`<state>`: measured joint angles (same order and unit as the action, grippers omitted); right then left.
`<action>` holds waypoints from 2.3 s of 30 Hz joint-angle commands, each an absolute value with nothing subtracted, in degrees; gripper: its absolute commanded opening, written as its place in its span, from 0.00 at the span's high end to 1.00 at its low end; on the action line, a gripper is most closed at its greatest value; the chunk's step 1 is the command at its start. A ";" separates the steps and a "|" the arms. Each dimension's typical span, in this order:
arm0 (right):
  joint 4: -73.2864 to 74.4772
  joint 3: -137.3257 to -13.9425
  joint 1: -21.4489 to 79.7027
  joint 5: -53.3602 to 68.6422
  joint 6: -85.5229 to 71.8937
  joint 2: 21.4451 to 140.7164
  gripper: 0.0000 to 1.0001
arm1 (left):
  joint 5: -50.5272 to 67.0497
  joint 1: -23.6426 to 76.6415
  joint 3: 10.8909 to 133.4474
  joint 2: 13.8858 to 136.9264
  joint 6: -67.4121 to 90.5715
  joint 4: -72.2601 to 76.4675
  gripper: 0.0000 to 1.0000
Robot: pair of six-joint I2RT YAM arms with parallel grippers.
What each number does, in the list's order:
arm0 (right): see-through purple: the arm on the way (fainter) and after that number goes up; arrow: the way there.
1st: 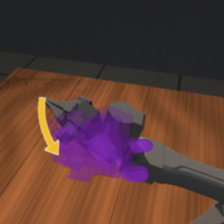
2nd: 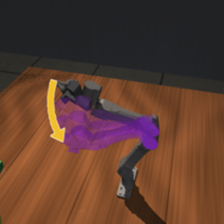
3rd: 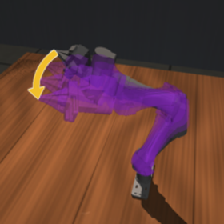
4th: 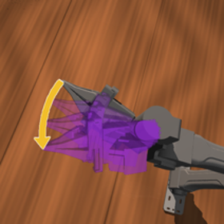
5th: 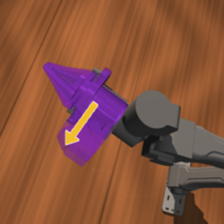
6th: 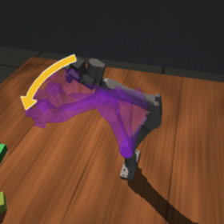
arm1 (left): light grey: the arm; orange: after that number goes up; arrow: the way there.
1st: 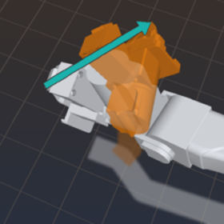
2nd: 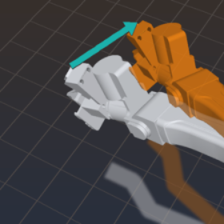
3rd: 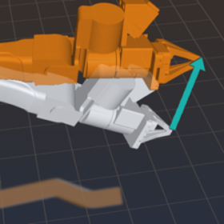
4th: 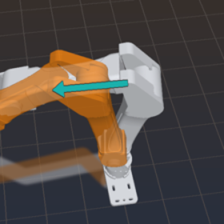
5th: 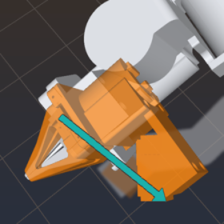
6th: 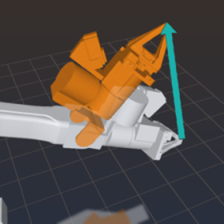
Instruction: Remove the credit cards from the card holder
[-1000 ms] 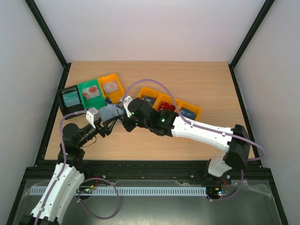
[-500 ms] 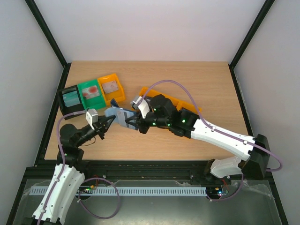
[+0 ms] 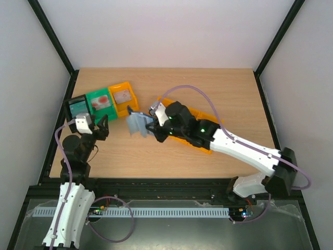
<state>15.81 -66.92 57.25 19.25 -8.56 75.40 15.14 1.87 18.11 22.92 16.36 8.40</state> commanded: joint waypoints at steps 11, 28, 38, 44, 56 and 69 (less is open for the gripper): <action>27.64 -78.21 58.37 0.30 -12.50 88.26 0.98 | 48.47 2.80 22.06 23.91 23.28 11.28 0.39; 18.29 -67.28 58.81 44.35 5.02 69.69 0.98 | 56.85 7.23 24.09 27.15 4.05 0.67 0.01; 23.94 -70.62 58.74 52.67 14.66 69.52 0.98 | 72.61 7.84 28.48 26.99 5.23 2.59 0.01; 21.00 -70.67 58.75 51.56 13.76 70.57 0.98 | 73.02 9.73 27.38 26.89 10.65 9.81 0.54; 11.91 -65.98 57.82 42.80 7.81 69.73 0.63 | 65.99 10.36 26.75 23.77 12.60 10.06 0.98; 11.06 -64.64 55.45 39.85 6.68 67.46 0.40 | 62.53 10.26 29.82 20.94 -3.45 -3.54 0.98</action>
